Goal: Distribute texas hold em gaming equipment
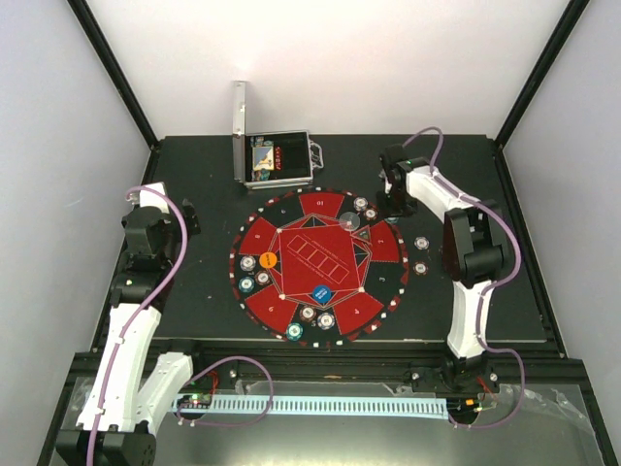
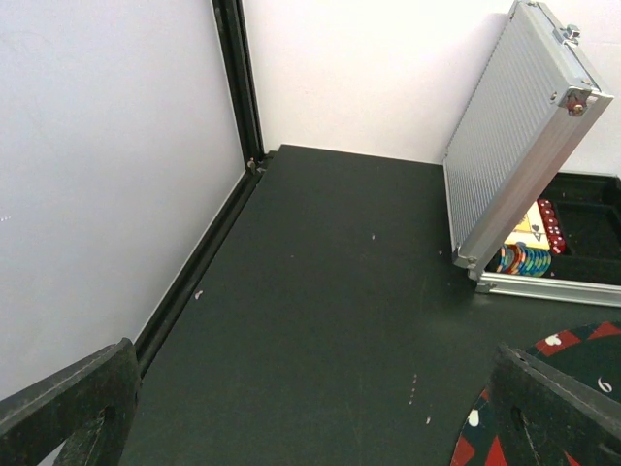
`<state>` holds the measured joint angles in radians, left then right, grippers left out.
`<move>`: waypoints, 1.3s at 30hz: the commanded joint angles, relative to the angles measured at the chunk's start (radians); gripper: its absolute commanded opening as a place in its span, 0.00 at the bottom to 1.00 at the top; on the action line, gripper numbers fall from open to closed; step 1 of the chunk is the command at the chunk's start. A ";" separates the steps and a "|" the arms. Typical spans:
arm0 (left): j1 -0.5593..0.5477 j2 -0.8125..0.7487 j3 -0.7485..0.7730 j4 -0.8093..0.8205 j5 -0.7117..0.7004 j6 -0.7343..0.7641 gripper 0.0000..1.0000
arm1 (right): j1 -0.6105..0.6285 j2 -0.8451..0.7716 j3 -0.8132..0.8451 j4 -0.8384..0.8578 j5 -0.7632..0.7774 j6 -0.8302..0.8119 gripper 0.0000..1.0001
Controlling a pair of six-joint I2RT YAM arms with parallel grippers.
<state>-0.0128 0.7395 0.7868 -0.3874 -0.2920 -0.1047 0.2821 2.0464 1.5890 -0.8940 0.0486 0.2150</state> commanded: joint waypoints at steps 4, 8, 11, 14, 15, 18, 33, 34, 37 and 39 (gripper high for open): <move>-0.004 -0.003 0.014 0.022 -0.007 0.007 0.99 | 0.125 0.064 0.206 -0.077 -0.019 -0.016 0.36; -0.004 -0.002 0.012 0.021 -0.007 0.007 0.99 | 0.177 0.160 0.358 -0.126 -0.013 -0.023 0.36; -0.004 0.001 0.012 0.020 -0.006 0.006 0.99 | 0.198 0.243 0.478 -0.171 -0.014 -0.028 0.36; -0.004 0.002 0.011 0.020 -0.006 0.005 0.99 | 0.205 0.319 0.590 -0.212 -0.011 -0.035 0.36; -0.004 0.002 0.012 0.020 -0.006 0.006 0.99 | 0.206 0.339 0.621 -0.220 -0.011 -0.039 0.36; -0.004 0.004 0.012 0.021 -0.006 0.005 0.99 | 0.206 0.387 0.691 -0.244 -0.012 -0.054 0.36; -0.004 0.010 0.014 0.021 0.001 0.004 0.99 | 0.206 0.496 0.818 -0.264 0.016 -0.076 0.37; -0.004 0.011 0.015 0.021 0.002 0.004 0.99 | 0.206 0.500 0.819 -0.263 0.020 -0.075 0.37; -0.004 0.012 0.015 0.022 0.007 0.003 0.99 | 0.206 0.509 0.824 -0.258 0.029 -0.071 0.37; -0.004 0.012 0.015 0.021 0.007 0.002 0.99 | 0.205 0.517 0.835 -0.258 0.032 -0.073 0.37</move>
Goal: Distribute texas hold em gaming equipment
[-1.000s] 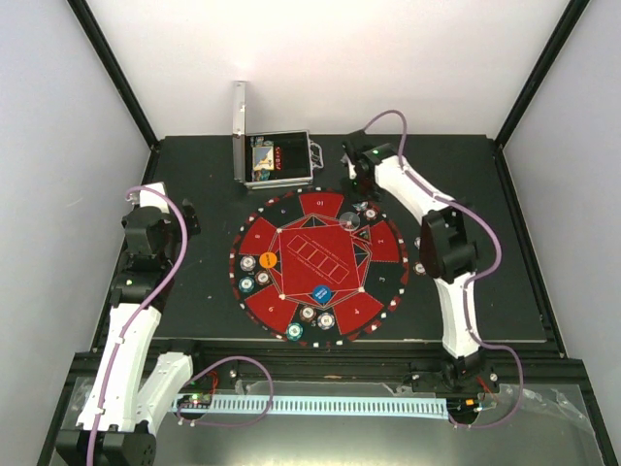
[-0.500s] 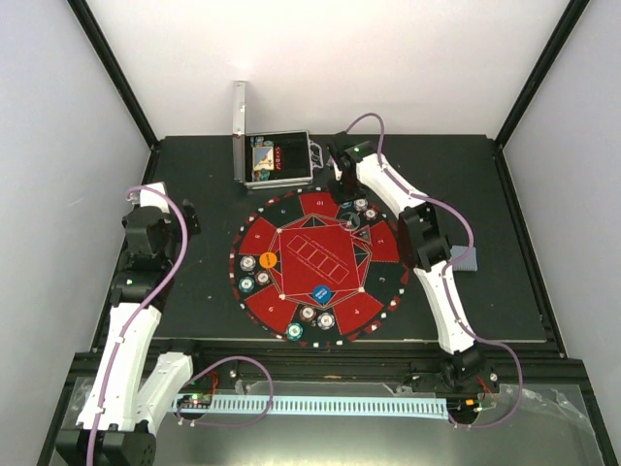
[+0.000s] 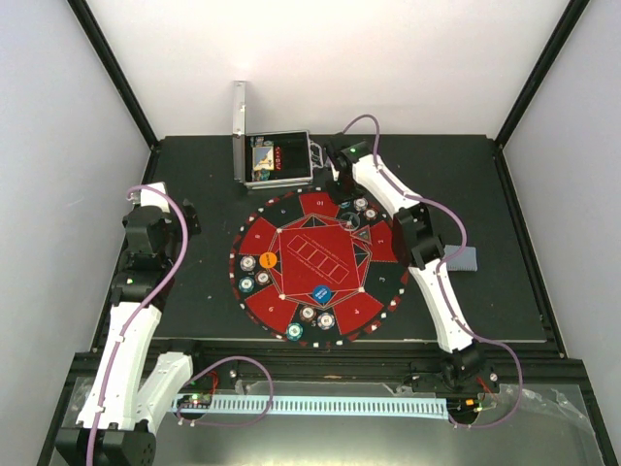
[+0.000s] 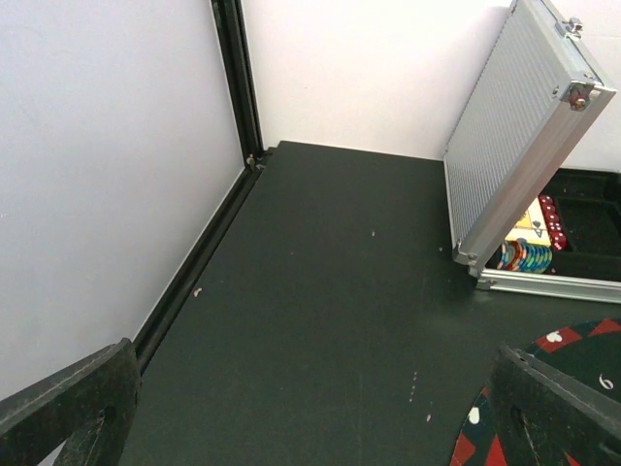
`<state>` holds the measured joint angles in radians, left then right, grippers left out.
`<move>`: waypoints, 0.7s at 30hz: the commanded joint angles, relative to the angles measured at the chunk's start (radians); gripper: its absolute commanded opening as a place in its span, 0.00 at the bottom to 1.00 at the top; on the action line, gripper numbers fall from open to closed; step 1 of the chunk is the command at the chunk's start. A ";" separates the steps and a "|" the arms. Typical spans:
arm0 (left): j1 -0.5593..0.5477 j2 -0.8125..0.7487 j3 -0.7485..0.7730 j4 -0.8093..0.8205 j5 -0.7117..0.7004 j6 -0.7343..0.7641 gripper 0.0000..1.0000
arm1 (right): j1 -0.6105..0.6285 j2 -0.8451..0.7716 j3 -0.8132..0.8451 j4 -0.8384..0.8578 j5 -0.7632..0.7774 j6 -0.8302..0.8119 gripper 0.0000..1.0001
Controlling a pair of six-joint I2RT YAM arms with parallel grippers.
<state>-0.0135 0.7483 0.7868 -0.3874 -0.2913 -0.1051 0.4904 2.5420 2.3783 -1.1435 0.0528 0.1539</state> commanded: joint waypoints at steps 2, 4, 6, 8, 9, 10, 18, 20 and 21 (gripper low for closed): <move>-0.002 0.005 0.015 0.021 0.007 0.002 0.99 | -0.003 0.032 0.065 -0.018 0.032 -0.015 0.38; -0.003 0.005 0.015 0.021 0.009 0.003 0.99 | -0.003 0.039 0.076 -0.022 0.038 -0.017 0.38; -0.003 0.006 0.016 0.022 0.010 0.003 0.99 | -0.003 0.042 0.077 -0.020 0.041 -0.021 0.38; -0.003 0.008 0.017 0.021 0.013 0.002 0.99 | -0.002 0.045 0.078 -0.019 0.044 -0.023 0.38; -0.003 0.009 0.017 0.021 0.014 0.002 0.99 | -0.003 0.047 0.081 -0.019 0.046 -0.024 0.38; -0.003 0.009 0.017 0.021 0.014 0.002 0.99 | -0.003 0.050 0.083 -0.019 0.048 -0.025 0.38; -0.003 0.015 0.018 0.022 0.015 0.002 0.99 | -0.003 0.055 0.097 -0.027 0.052 -0.028 0.52; -0.003 0.018 0.018 0.020 0.016 0.002 0.99 | -0.003 0.049 0.099 -0.028 0.052 -0.032 0.57; -0.003 0.019 0.018 0.020 0.017 0.002 0.99 | -0.003 0.043 0.101 -0.027 0.051 -0.035 0.60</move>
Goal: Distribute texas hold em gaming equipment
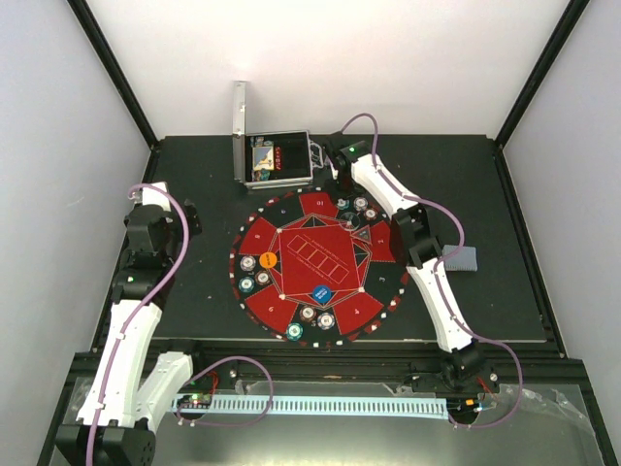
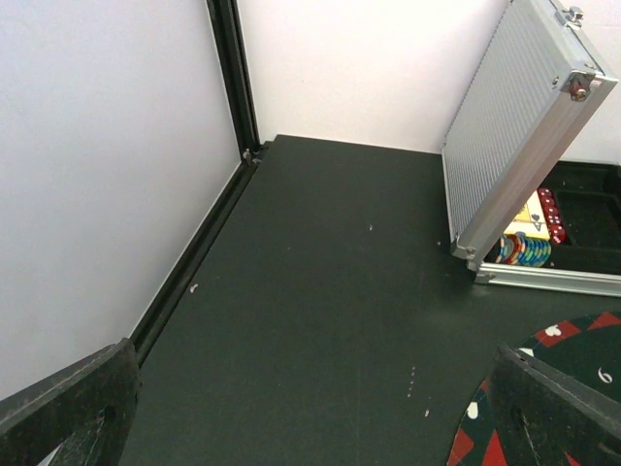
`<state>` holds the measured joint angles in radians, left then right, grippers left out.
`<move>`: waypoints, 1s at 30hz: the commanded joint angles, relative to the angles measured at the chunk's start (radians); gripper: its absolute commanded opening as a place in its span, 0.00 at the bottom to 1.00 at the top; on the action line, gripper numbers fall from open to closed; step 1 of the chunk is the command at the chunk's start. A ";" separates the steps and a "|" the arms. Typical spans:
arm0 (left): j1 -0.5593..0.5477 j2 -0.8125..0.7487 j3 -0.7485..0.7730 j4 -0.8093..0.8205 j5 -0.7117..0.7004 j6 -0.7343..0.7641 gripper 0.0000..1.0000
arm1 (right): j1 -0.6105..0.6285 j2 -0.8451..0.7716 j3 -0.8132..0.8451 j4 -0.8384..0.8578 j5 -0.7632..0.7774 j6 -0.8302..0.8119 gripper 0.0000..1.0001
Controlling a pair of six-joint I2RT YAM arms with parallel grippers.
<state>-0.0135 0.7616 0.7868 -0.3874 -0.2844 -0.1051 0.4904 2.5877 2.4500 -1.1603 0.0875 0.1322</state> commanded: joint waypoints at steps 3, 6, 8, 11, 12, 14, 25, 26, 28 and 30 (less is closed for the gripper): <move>-0.003 0.007 0.018 0.019 0.008 0.004 0.99 | -0.003 -0.033 0.031 -0.005 0.011 -0.026 0.69; -0.003 0.007 0.018 0.020 0.007 0.004 0.99 | -0.003 -0.088 0.036 -0.009 -0.002 -0.027 0.73; -0.003 0.007 0.017 0.019 0.003 0.004 0.99 | -0.003 -0.159 0.019 -0.008 -0.021 -0.019 0.78; -0.003 0.004 0.016 0.021 -0.007 0.005 0.99 | -0.003 -0.328 -0.102 0.021 -0.014 0.007 0.86; -0.003 0.003 0.013 0.022 -0.011 0.006 0.99 | -0.005 -0.408 -0.182 0.043 0.002 0.019 0.89; -0.003 0.000 0.010 0.021 -0.021 0.008 0.99 | -0.017 -0.611 -0.386 0.114 0.044 0.051 0.96; -0.005 0.008 0.007 0.022 -0.020 0.013 0.99 | -0.376 -1.263 -1.240 0.235 0.129 0.265 1.00; -0.006 0.008 0.008 0.021 -0.020 0.013 0.99 | -0.426 -1.289 -1.287 0.241 0.147 0.274 1.00; -0.006 0.008 0.005 0.023 -0.022 0.014 0.99 | -0.580 -1.323 -1.367 0.249 0.049 0.309 1.00; -0.009 0.011 0.006 0.022 -0.023 0.015 0.99 | -0.745 -1.351 -1.465 0.279 -0.106 0.370 1.00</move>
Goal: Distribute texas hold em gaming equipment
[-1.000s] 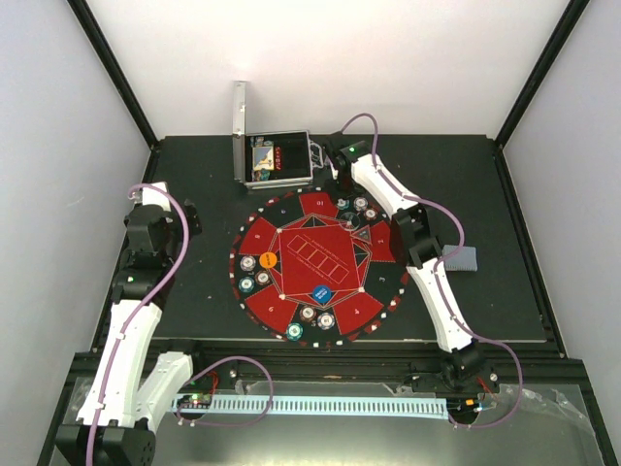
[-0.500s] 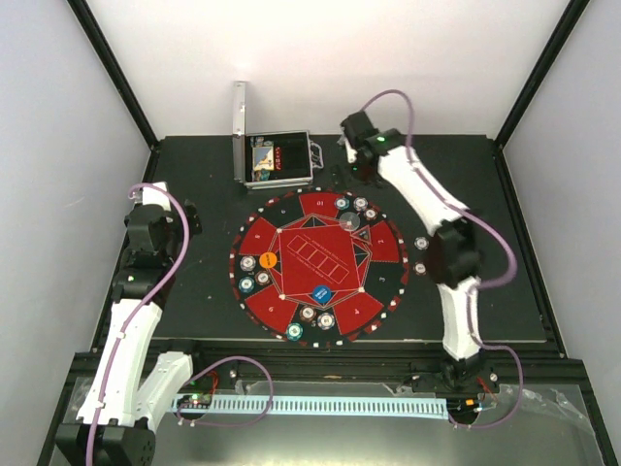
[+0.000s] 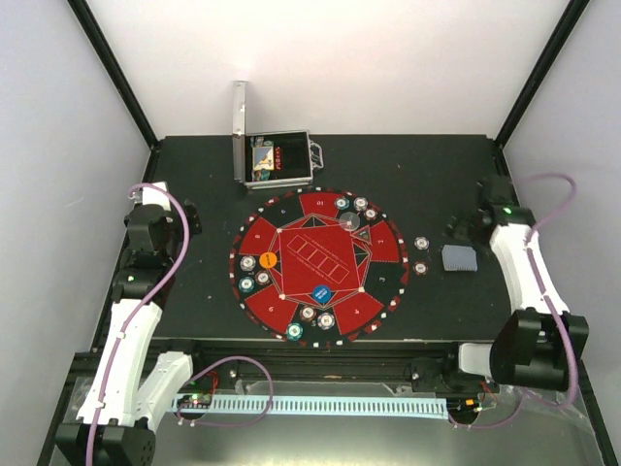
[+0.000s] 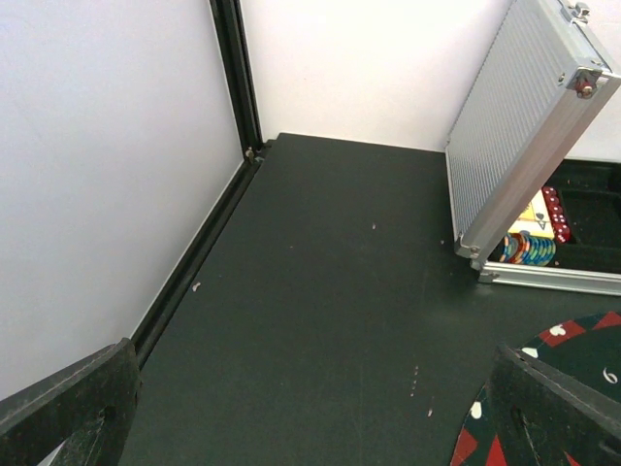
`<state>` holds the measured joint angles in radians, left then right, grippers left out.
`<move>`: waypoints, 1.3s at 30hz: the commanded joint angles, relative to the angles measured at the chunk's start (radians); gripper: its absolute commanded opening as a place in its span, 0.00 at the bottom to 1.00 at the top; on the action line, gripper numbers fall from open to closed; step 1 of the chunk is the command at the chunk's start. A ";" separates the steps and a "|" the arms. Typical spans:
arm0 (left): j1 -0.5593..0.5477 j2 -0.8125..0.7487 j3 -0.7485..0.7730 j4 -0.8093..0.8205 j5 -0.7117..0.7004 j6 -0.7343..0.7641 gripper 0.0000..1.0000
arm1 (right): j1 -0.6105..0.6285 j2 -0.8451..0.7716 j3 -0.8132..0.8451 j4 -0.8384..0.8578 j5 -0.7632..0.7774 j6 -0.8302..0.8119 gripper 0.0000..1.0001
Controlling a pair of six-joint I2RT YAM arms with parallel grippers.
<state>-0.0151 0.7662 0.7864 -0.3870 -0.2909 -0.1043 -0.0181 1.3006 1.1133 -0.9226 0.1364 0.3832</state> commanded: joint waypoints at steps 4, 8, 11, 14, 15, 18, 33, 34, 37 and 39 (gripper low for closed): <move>-0.017 0.007 0.005 0.024 -0.023 0.015 0.99 | -0.338 -0.097 -0.258 0.111 -0.267 0.208 1.00; -0.027 0.003 0.005 0.024 -0.024 0.017 0.99 | -0.340 -0.091 -0.335 0.197 -0.360 0.296 1.00; -0.033 -0.003 0.003 0.023 -0.024 0.017 0.99 | -0.340 -0.080 -0.376 0.262 -0.387 0.358 1.00; -0.035 -0.008 0.003 0.025 -0.025 0.017 0.99 | -0.339 -0.060 -0.396 0.319 -0.394 0.403 1.00; -0.036 -0.010 0.003 0.026 -0.025 0.017 0.99 | -0.339 -0.049 -0.397 0.335 -0.397 0.412 1.00; -0.037 -0.011 0.003 0.026 -0.025 0.017 0.99 | -0.339 -0.015 -0.395 0.374 -0.407 0.429 1.00; -0.038 -0.008 0.002 0.027 -0.024 0.018 0.99 | -0.338 0.134 -0.362 0.426 -0.374 0.454 1.00; -0.039 -0.008 0.002 0.027 -0.023 0.017 0.99 | -0.337 0.143 -0.357 0.427 -0.372 0.455 1.00; -0.038 -0.008 0.002 0.028 -0.024 0.018 0.99 | -0.334 0.165 -0.350 0.438 -0.364 0.462 1.00; -0.038 -0.007 0.002 0.028 -0.024 0.018 0.99 | -0.330 0.182 -0.342 0.446 -0.356 0.467 1.00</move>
<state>-0.0475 0.7658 0.7822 -0.3866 -0.3088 -0.1032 -0.3553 1.4590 0.7403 -0.5076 -0.2451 0.8261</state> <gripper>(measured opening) 0.990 0.999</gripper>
